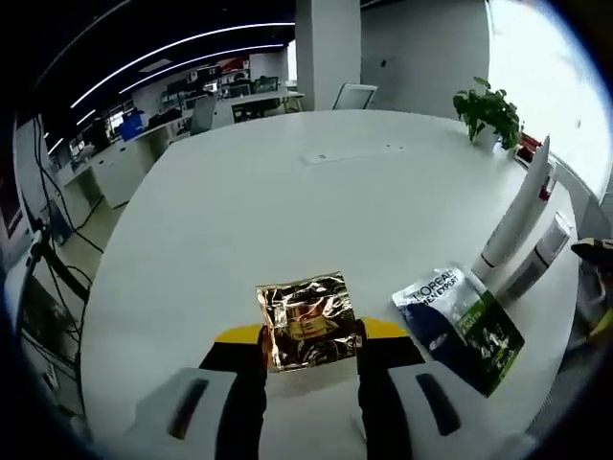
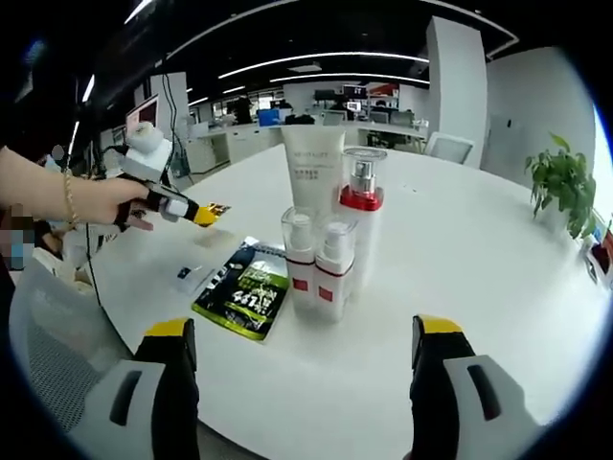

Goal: Arrange the skincare products in the storage area until every visible bottle or jar stands upright without overlapping.

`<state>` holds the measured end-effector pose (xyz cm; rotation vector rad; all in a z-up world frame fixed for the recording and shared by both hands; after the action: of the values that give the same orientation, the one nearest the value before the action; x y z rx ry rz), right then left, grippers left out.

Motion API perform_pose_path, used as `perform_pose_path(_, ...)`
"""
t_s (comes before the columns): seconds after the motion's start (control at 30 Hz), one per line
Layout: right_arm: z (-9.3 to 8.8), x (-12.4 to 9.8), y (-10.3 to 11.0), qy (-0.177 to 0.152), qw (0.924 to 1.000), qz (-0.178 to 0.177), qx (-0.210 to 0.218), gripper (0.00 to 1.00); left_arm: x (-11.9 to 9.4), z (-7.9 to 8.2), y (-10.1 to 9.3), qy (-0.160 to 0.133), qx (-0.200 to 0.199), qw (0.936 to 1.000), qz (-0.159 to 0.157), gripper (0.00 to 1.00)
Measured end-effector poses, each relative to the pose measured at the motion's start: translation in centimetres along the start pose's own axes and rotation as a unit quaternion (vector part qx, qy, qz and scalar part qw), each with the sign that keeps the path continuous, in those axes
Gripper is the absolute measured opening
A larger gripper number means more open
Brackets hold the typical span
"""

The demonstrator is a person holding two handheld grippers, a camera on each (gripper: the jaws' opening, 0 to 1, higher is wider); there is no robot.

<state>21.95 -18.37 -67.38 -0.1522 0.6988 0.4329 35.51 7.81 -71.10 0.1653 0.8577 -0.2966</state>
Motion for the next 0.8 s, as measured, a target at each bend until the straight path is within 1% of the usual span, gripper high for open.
perform_pose_path(0.03, 0.0, 0.0, 0.0, -0.002, 1.0000, 0.001, -0.001, 0.92, -0.4, -0.1, -0.4, -0.002, 0.004, 1.0000, -0.002, 0.31)
perform_pose_path(0.07, 0.1, 0.0, 0.1, -0.003, 1.0000, 0.002, -0.002, 0.92, -0.3, -0.3, 0.0, -0.004, 0.006, 1.0000, -0.004, 0.31)
perform_pose_path(0.1, 0.2, 0.0, 0.1, -0.006, 1.0000, 0.004, -0.002, 0.92, -0.5, -0.4, -0.1, -0.007, 0.010, 0.9999, -0.006, 0.31)
perform_pose_path(0.13, 0.2, -0.1, 0.2, -0.007, 1.0000, 0.005, -0.002, 0.91, -1.2, -0.5, -0.6, -0.011, 0.013, 0.9998, -0.009, 0.31)
perform_pose_path(0.3, 0.5, 0.0, 0.3, -0.015, 0.9998, 0.014, 0.001, 0.90, -2.9, -0.7, -2.4, -0.019, 0.022, 0.9994, -0.020, 0.31)
perform_pose_path(0.37, 0.7, -0.3, 0.6, -0.019, 0.9997, 0.017, -0.001, 0.89, -3.6, -0.8, -2.8, -0.022, 0.027, 0.9991, -0.022, 0.31)
perform_pose_path(0.4, 0.8, -0.4, 0.7, -0.021, 0.9996, 0.018, -0.003, 0.88, -4.0, -0.8, -3.3, -0.024, 0.032, 0.9989, -0.026, 0.31)
perform_pose_path(0.5, 1.4, -0.9, 1.2, -0.034, 0.9991, 0.022, -0.014, 0.80, -4.7, -1.1, -4.0, -0.030, 0.041, 0.9981, -0.033, 0.31)
perform_pose_path(0.57, 1.5, -1.0, 1.4, -0.036, 0.9989, 0.025, -0.014, 0.74, -5.5, -1.4, -4.6, -0.032, 0.039, 0.9978, -0.044, 0.31)
perform_pose_path(0.63, 1.8, -1.3, 1.8, -0.041, 0.9986, 0.030, -0.015, 0.71, -6.7, -1.3, -5.8, -0.036, 0.046, 0.9971, -0.048, 0.31)
perform_pose_path(0.7, 1.9, -1.5, 2.1, -0.043, 0.9984, 0.036, -0.014, 0.70, -7.1, -1.5, -6.0, -0.041, 0.055, 0.9964, -0.050, 0.31)
perform_pose_path(0.8, 2.1, -1.7, 2.9, -0.047, 0.9977, 0.048, -0.013, 0.66, -8.4, -1.8, -7.1, -0.047, 0.070, 0.9950, -0.054, 0.31)
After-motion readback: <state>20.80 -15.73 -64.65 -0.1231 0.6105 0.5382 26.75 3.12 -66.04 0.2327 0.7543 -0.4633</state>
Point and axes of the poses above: the point that each gripper's makers call its tool centre point, and the gripper's own axes: x roughly forward along the fingers, y roughly to its left, z roughly out of its top, the point moved 1 cm from there along -x, roughly backward along the fingers, and after that the axes turned 8 degrees about y, right-handed, at the moved point
